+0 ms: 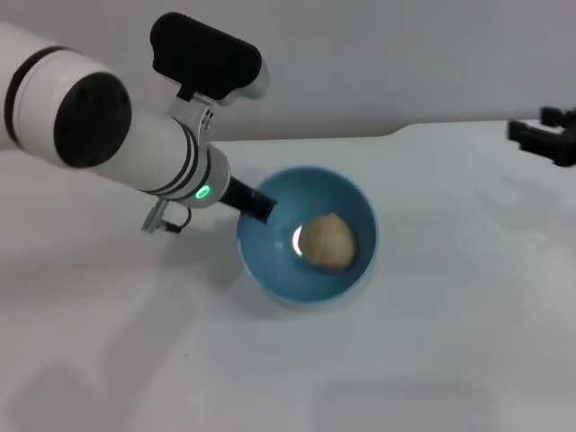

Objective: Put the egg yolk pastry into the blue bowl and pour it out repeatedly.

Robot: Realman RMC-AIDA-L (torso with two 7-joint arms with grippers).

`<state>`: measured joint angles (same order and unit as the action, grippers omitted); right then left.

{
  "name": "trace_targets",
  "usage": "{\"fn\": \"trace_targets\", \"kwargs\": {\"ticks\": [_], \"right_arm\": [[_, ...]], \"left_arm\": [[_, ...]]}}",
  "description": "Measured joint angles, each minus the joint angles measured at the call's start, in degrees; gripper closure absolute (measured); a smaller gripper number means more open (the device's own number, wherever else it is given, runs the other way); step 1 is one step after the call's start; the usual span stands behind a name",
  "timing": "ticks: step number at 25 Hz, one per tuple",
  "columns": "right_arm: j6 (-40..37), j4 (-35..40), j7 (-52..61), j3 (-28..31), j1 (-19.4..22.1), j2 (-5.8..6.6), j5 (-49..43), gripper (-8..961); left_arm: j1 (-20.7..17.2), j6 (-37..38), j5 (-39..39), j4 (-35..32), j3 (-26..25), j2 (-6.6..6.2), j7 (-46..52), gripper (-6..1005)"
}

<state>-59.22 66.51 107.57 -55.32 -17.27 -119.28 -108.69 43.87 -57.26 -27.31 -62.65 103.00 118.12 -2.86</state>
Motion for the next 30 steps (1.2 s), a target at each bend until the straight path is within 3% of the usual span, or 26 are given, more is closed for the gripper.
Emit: {"fn": "trace_targets", "kwargs": {"ticks": [4,12,20,24,27,30], "right_arm": [[8.8,-5.4,-4.1,-2.1,2.0,-0.32,0.4,402],[18.3,-10.8,-4.6,-8.0,2.9,-0.16,1.2,401],[19.5,-12.7,-4.6,-7.4,3.0,0.1,4.7,402],[19.5,-12.7,-4.6,-7.4,3.1,0.1,4.7,402],[19.5,-12.4,-4.6,-7.5,3.1,0.1,4.7,402],[19.6,-12.4,-4.6,-7.5,3.0,0.1,4.7,402]], "left_arm": [[-3.5,12.4,-0.1,0.0,0.9,0.14,-1.9,995],[-11.4,33.5,-0.5,-1.8,4.9,0.2,-1.7,995],[-21.6,73.3,0.9,1.7,21.0,0.21,-2.0,996],[-22.0,99.4,1.5,12.4,30.8,0.62,-2.9,996],[-20.8,109.2,1.1,18.4,35.5,0.91,-5.7,996],[-20.2,111.5,0.9,19.8,37.1,0.96,-6.9,998]]}}
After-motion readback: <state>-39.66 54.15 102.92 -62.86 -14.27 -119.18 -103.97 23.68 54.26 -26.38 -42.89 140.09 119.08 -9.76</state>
